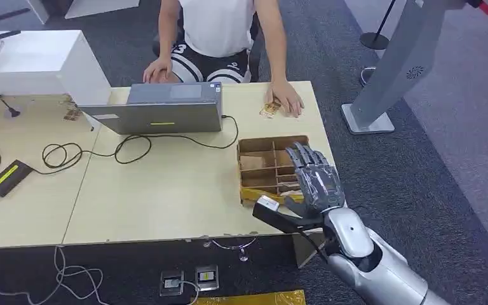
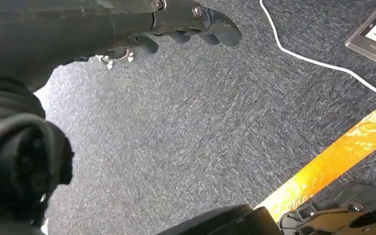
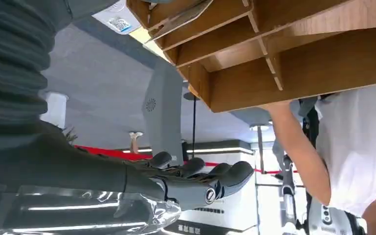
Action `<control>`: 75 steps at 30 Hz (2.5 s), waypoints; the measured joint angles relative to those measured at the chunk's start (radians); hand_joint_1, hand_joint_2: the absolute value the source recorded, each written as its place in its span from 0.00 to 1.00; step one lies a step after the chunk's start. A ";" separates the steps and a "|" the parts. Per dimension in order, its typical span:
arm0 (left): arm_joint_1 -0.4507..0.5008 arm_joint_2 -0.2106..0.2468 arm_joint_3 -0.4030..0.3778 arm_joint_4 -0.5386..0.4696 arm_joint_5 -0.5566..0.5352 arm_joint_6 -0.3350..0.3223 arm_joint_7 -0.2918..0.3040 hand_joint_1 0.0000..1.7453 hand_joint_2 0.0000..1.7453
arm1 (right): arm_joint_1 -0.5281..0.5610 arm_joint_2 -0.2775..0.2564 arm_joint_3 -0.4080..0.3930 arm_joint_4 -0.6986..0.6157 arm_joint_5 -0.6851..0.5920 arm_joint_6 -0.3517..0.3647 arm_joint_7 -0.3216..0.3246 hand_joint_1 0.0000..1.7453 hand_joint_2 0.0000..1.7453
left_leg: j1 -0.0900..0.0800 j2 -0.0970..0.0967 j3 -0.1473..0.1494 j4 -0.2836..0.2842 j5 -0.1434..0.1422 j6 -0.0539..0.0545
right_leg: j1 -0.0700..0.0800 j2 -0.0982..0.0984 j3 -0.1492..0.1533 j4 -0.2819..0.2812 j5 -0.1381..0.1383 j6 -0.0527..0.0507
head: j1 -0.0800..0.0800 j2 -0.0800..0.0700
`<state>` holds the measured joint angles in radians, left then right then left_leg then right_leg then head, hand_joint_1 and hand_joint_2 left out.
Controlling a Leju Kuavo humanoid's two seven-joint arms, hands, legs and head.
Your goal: Pass the card to the sensor for recognition and then transmit it.
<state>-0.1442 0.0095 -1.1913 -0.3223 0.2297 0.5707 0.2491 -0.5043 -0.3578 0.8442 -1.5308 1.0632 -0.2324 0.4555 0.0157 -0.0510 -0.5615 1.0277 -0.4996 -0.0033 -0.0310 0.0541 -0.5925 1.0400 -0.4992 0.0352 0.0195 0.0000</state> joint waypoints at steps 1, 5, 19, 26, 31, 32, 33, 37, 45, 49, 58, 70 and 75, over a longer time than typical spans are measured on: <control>0.000 0.000 0.000 0.000 -0.001 -0.002 0.003 0.00 0.00 | 0.005 0.000 0.000 -0.010 0.005 0.017 -0.001 0.00 1.00 | 0.000 0.000 0.000 0.000 0.000 0.000 | 0.000 0.000 0.000 0.000 0.000 0.000 | 0.000 0.000; -0.004 0.000 0.000 0.000 -0.011 -0.008 0.004 0.00 0.00 | 0.020 -0.006 0.000 -0.039 0.009 0.077 -0.003 0.00 1.00 | 0.000 0.001 0.000 0.000 0.000 0.000 | 0.000 0.000 0.000 0.000 0.000 0.000 | 0.000 0.000; -0.008 0.000 0.000 0.000 -0.018 -0.009 0.007 0.00 0.00 | 0.031 -0.015 -0.003 -0.063 -0.017 0.115 0.021 0.00 1.00 | 0.000 0.001 0.000 0.000 0.000 0.000 | 0.000 0.001 0.000 0.000 0.000 0.000 | 0.000 0.000; -0.007 0.000 0.000 -0.002 -0.020 -0.008 0.017 0.00 0.00 | 0.040 -0.028 -0.035 -0.034 -0.072 0.106 0.011 0.00 1.00 | 0.000 0.001 0.000 0.000 0.000 0.000 | 0.000 0.000 0.000 0.000 0.000 0.000 | 0.000 0.000; -0.005 -0.001 0.000 -0.002 -0.017 -0.007 0.017 0.00 0.00 | 0.042 -0.031 -0.047 -0.001 -0.079 0.097 0.008 0.00 1.00 | 0.000 0.001 0.000 0.000 0.000 0.000 | 0.000 0.000 0.000 0.000 0.000 0.000 | 0.000 0.000; -0.005 -0.001 0.000 -0.002 -0.017 -0.006 0.017 0.00 0.00 | 0.042 -0.031 -0.050 0.008 -0.079 0.093 0.009 0.00 1.00 | 0.000 0.000 0.000 0.000 0.000 0.000 | 0.000 0.000 0.000 0.000 0.000 0.000 | 0.000 0.000; -0.005 -0.001 0.000 -0.002 -0.017 -0.007 0.017 0.00 0.00 | 0.041 -0.031 -0.053 0.017 -0.079 0.090 0.010 0.00 1.00 | 0.000 0.000 0.000 0.000 0.000 0.000 | 0.000 0.000 0.000 0.000 0.000 0.000 | 0.000 0.000; -0.005 -0.001 0.000 -0.002 -0.018 -0.007 0.017 0.00 0.00 | 0.041 -0.031 -0.055 0.022 -0.080 0.090 0.011 0.00 1.00 | 0.000 0.001 0.000 0.000 0.000 0.000 | 0.000 0.000 0.000 0.000 0.000 0.000 | 0.000 0.000; -0.006 -0.005 0.000 -0.008 -0.022 -0.005 0.021 0.00 0.00 | 0.000 -0.027 -0.071 0.157 -0.104 0.068 0.000 0.00 1.00 | 0.000 0.000 -0.001 0.000 0.000 0.000 | 0.000 0.000 0.000 0.000 0.000 0.000 | 0.000 0.000; -0.007 -0.007 0.000 -0.010 -0.031 -0.006 0.021 0.00 0.00 | -0.013 -0.022 -0.071 0.190 -0.113 0.063 0.003 0.00 1.00 | 0.000 0.000 -0.001 0.000 0.000 0.000 | 0.000 0.000 0.000 0.000 0.000 0.000 | 0.000 0.000; -0.014 -0.008 0.000 -0.010 -0.036 -0.008 0.021 0.00 0.00 | -0.049 -0.004 -0.061 0.247 -0.132 0.054 0.002 0.00 1.00 | 0.000 0.000 -0.001 0.000 0.000 0.000 | 0.000 0.000 0.000 0.000 0.000 0.000 | 0.000 0.000; -0.012 -0.008 0.000 -0.010 -0.035 -0.006 0.021 0.00 0.00 | -0.070 0.026 -0.040 0.282 -0.140 0.022 -0.018 0.00 1.00 | 0.000 0.000 -0.001 0.000 0.000 0.000 | 0.000 0.000 0.000 0.000 0.000 0.000 | 0.000 0.000; -0.012 -0.008 0.000 -0.010 -0.039 -0.005 0.019 0.00 0.00 | -0.075 0.036 -0.025 0.287 -0.142 0.010 -0.019 0.00 1.00 | 0.000 0.000 -0.001 0.000 0.000 0.000 | 0.000 0.000 0.000 0.000 0.000 0.000 | 0.000 0.000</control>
<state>-0.1561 0.0015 -1.1913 -0.3323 0.1908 0.5653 0.2682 -0.5792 -0.3216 0.8194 -1.2440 0.9216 -0.2220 0.4368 0.0157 -0.0508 -0.5622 1.0276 -0.4995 -0.0034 -0.0310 0.0541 -0.5926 1.0402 -0.4991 0.0352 0.0195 0.0000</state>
